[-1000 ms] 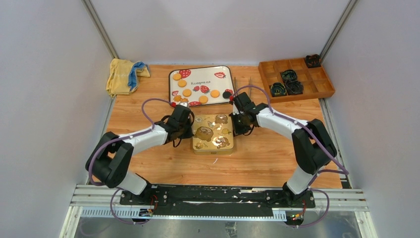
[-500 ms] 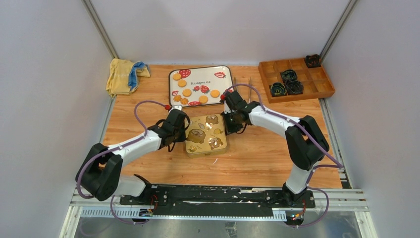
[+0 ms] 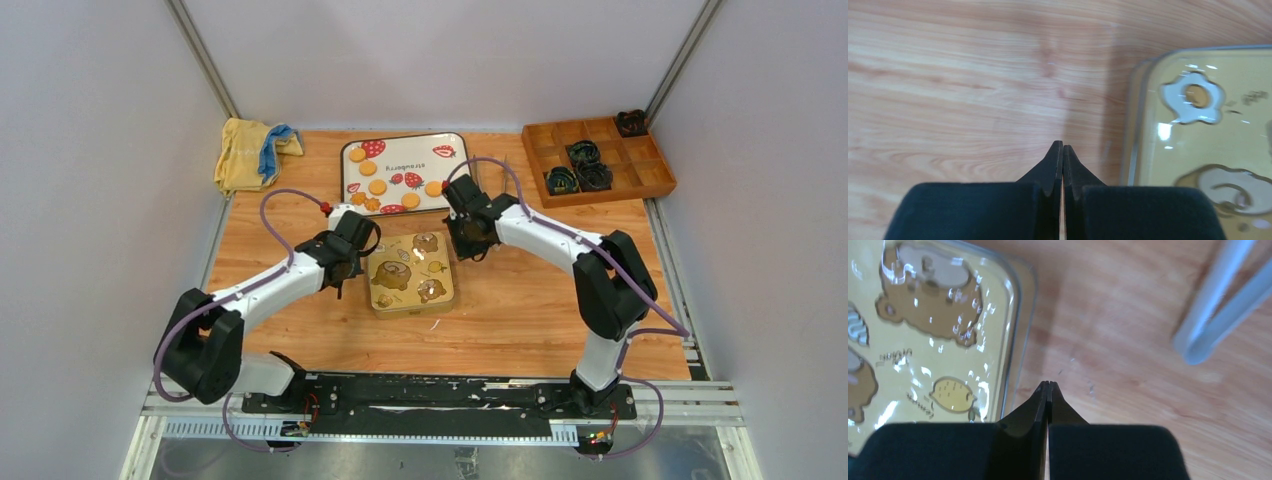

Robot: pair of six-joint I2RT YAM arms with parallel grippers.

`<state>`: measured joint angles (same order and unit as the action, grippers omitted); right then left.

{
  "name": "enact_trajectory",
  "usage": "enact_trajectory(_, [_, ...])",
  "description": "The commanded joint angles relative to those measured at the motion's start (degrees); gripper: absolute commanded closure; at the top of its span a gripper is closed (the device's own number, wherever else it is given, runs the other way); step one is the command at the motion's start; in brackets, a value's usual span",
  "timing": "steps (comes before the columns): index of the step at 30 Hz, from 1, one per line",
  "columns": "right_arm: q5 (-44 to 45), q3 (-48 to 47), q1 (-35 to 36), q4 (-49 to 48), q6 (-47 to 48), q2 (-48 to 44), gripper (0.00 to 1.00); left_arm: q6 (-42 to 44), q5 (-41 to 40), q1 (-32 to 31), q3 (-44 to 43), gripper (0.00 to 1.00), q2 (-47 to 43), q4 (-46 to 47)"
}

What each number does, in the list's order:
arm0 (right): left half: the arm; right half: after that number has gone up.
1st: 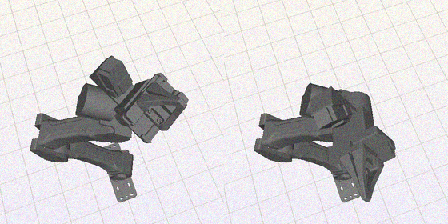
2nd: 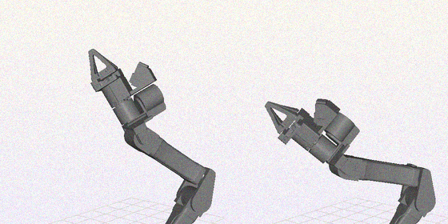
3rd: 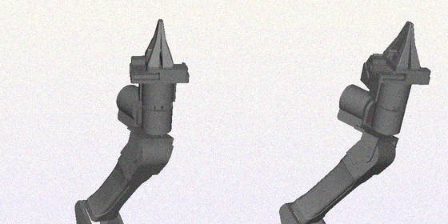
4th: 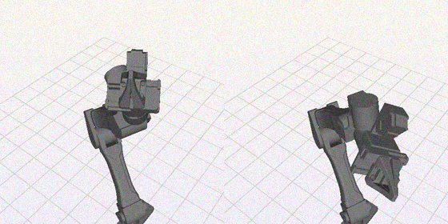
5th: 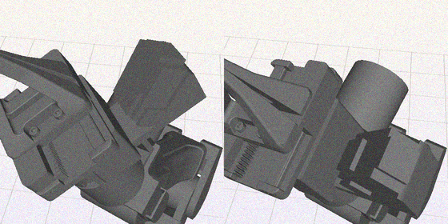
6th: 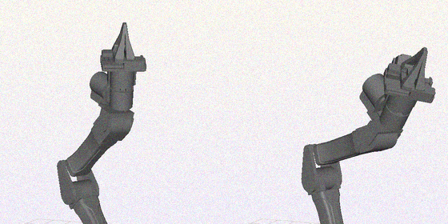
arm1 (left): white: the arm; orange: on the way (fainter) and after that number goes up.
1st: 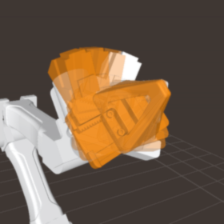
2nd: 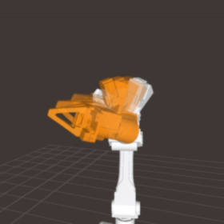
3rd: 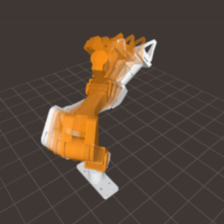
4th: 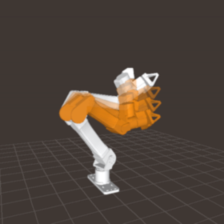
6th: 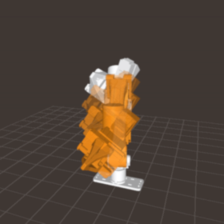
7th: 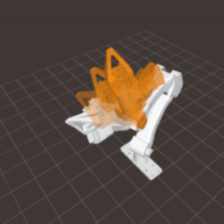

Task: Pack the cookies

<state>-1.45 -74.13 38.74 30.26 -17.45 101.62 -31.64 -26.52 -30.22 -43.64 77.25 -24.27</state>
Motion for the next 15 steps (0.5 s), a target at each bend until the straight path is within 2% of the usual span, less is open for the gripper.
enact_trajectory(1, [13.88, -8.44, 0.03, 6.11, 1.73, 2.80, 1.00, -0.36, -11.96, 1.12, -3.52, 0.99, -5.78, -9.53])
enact_trajectory(3, [14.46, -13.20, -0.93, 6.65, 3.02, 5.35, 0.99, -0.09, -11.07, 1.13, -4.43, 0.99, -9.93, -10.74])
enact_trajectory(5, [14.02, -18.17, -2.22, 7.45, 4.16, 8.72, 0.92, 0.24, -7.77, 1.13, -4.82, 0.98, -13.51, -10.64])
enact_trajectory(9, [11.83, -27.51, -4.96, 9.31, 5.55, 17.07, 0.86, 0.45, -1.26, 1.13, -4.69, 0.97, -19.77, -10.11])
enact_trajectory(15, [7.47, -40.82, -9.35, 10.25, 5.62, 27.48, 0.96, 3.23, 8.80, 1.04, -3.19, 0.95, -27.12, -6.88])
